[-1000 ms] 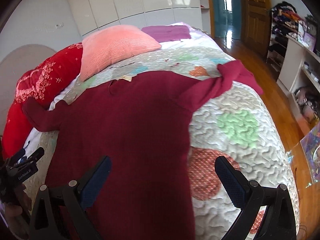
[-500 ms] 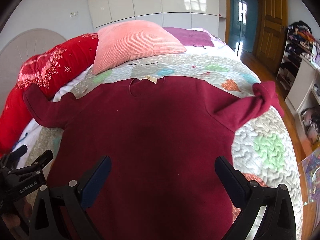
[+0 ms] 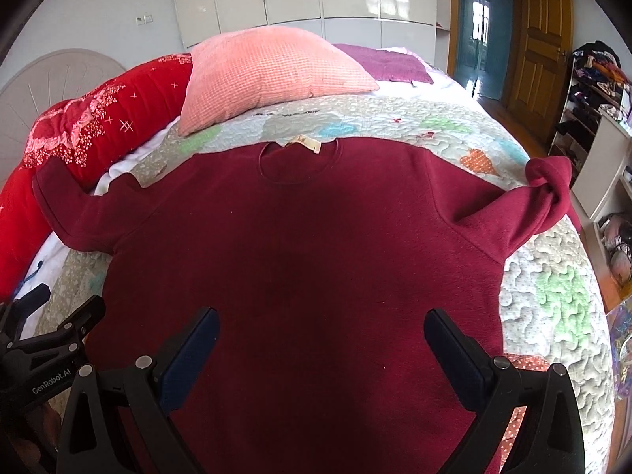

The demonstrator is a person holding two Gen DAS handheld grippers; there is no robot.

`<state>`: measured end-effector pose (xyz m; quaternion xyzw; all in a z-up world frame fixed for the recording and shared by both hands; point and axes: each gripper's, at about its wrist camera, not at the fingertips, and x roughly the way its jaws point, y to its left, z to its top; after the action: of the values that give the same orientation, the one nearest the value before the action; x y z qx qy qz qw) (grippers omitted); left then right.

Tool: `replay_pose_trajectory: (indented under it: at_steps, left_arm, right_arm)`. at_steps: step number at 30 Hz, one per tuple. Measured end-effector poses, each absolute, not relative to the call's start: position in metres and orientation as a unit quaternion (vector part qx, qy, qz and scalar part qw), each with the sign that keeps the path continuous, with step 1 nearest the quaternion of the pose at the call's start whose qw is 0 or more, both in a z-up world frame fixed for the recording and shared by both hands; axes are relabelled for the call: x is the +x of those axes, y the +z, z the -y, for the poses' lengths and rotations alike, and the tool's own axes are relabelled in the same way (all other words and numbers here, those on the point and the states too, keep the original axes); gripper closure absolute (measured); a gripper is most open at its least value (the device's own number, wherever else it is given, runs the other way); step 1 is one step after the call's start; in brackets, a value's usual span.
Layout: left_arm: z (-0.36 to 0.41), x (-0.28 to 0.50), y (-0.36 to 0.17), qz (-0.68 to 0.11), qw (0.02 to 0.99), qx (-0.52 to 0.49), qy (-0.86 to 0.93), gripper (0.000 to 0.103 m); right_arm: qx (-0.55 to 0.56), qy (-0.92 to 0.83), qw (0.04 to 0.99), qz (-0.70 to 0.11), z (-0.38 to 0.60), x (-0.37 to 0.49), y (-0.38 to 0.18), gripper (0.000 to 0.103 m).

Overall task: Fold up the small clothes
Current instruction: 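Grasp the sweatshirt sleeve with the left gripper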

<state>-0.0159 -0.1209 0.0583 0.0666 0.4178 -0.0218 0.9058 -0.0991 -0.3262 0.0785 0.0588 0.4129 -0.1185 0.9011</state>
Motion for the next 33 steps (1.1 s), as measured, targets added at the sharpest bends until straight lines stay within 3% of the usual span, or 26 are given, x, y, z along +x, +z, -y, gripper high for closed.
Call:
replay_pose_trajectory:
  at_steps: [21,33]
  left_arm:
    - [0.106,0.003,0.053,-0.425,0.904,0.048,-0.018,0.001]
    - [0.017,0.055,0.049,-0.43,0.902,0.01,0.048,0.001]
  right_arm:
    - [0.055,-0.114,0.9,-0.417,0.316,-0.079,0.069,0.0]
    - [0.039,-0.083,0.898,-0.431,0.293,-0.05,0.057,0.0]
